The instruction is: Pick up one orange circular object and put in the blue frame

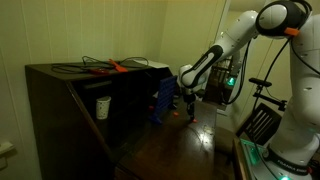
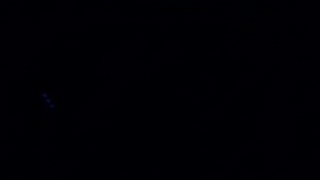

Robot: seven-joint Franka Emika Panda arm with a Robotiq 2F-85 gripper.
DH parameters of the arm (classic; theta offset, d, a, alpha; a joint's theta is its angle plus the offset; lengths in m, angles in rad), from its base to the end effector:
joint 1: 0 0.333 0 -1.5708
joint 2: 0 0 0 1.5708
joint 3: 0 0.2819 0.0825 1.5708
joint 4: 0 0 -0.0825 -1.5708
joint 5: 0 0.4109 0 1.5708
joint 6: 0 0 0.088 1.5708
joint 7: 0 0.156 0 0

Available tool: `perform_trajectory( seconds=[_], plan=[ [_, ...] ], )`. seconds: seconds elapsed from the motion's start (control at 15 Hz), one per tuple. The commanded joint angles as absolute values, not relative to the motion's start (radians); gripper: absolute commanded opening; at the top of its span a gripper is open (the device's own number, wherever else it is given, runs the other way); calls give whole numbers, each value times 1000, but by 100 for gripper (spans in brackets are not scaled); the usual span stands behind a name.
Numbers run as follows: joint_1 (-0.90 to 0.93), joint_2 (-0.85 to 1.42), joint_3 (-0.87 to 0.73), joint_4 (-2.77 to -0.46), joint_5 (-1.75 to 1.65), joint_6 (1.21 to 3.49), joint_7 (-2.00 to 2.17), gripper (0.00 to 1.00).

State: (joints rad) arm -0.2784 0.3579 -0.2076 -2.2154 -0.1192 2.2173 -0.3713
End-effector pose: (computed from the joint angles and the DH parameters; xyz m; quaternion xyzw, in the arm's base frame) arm 0.4306 -0.2494 0.0944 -0.9816 0.0127 0.1906 0.0022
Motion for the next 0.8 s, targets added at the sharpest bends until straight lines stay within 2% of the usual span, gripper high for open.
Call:
perform_trajectory(
  seconds=[0.0, 0.07, 0.13, 0.2, 0.27, 0.73],
  plan=[
    [-295, 370, -193, -2211, -110, 2224, -395, 0],
    [-295, 372, -194, -2212, -109, 2228, -392, 32],
    [-296, 374, -193, -2212, -108, 2227, -394, 27],
    [-295, 372, -193, -2212, -108, 2227, -392, 27],
    [-296, 371, -193, -2213, -107, 2228, -393, 32],
    [-297, 364, -193, -2219, -109, 2222, -398, 81]
  ],
)
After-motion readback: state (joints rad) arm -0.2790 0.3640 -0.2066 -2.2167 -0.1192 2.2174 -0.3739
